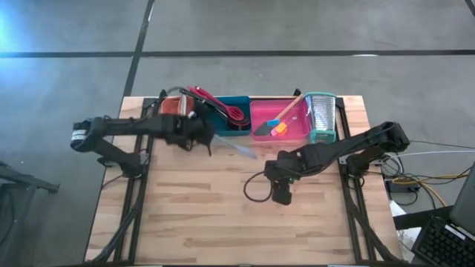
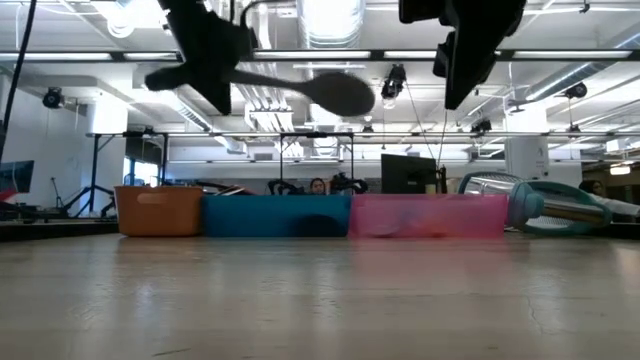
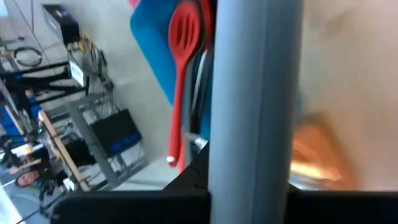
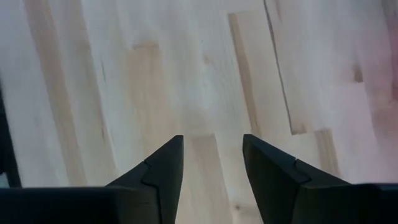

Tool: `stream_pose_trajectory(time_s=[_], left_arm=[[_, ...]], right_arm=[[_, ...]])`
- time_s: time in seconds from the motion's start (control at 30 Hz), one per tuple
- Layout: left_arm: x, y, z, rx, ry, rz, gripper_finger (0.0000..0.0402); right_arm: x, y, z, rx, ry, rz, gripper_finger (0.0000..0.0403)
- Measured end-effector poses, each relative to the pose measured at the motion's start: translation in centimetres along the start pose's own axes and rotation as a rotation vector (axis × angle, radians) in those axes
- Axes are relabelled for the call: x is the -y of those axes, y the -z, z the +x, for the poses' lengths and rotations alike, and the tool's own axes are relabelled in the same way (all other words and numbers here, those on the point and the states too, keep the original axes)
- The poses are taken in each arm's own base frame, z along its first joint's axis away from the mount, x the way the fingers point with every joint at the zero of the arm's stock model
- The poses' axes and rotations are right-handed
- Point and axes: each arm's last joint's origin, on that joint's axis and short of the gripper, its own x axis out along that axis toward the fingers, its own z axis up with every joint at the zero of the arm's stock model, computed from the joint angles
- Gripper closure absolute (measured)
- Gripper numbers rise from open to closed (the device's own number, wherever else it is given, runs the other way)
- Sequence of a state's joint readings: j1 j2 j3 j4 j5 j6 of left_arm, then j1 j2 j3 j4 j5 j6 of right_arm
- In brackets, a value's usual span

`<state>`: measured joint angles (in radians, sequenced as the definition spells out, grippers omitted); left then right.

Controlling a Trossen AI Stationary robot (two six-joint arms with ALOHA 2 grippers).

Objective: Pick & Place Kitchen Items
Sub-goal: Put the gray serving spoon into the blue bin

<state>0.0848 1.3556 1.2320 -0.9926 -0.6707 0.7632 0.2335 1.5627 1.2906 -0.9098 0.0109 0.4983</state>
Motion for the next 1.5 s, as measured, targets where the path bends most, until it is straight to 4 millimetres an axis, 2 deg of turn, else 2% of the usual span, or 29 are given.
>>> stream_pose_trajectory(time_s=[0.23,0.43,0.7,0.83,1.03,1.27,1.4,1.5], left_arm=[[-3.3,3.4,4.4,-0.059,0.073,0.15,0.0389],[-5.8,6.4,8.1,-0.1,0.128,0.127,0.0389],[-9.8,8.0,13.0,-0.205,0.237,-0.011,0.0389],[-10.9,8.3,15.8,-0.286,0.346,-0.061,0.0389],[-10.5,8.3,19.4,-0.35,0.452,-0.092,0.0389],[-9.5,7.9,21.6,-0.394,0.492,-0.047,0.0389],[-9.6,7.7,22.1,-0.396,0.462,-0.087,0.0345],[-9.9,7.8,21.7,-0.399,0.438,-0.135,0.0306]], right_arm=[[0.5,0.9,1.0,-0.048,0.019,-0.016,0.0247],[0.7,1.4,1.5,-0.083,0.026,-0.02,0.0244],[1.7,1.1,1.5,-0.092,0.039,-0.103,0.025],[2.5,0.9,1.5,-0.102,0.058,-0.111,0.025],[3.6,0.8,1.6,-0.125,0.078,-0.09,0.0255],[4.0,1.3,1.7,-0.182,0.104,-0.066,0.0253],[4.1,1.4,1.7,-0.183,0.106,-0.046,0.0258],[4.1,1.4,1.7,-0.184,0.107,-0.037,0.0262]])
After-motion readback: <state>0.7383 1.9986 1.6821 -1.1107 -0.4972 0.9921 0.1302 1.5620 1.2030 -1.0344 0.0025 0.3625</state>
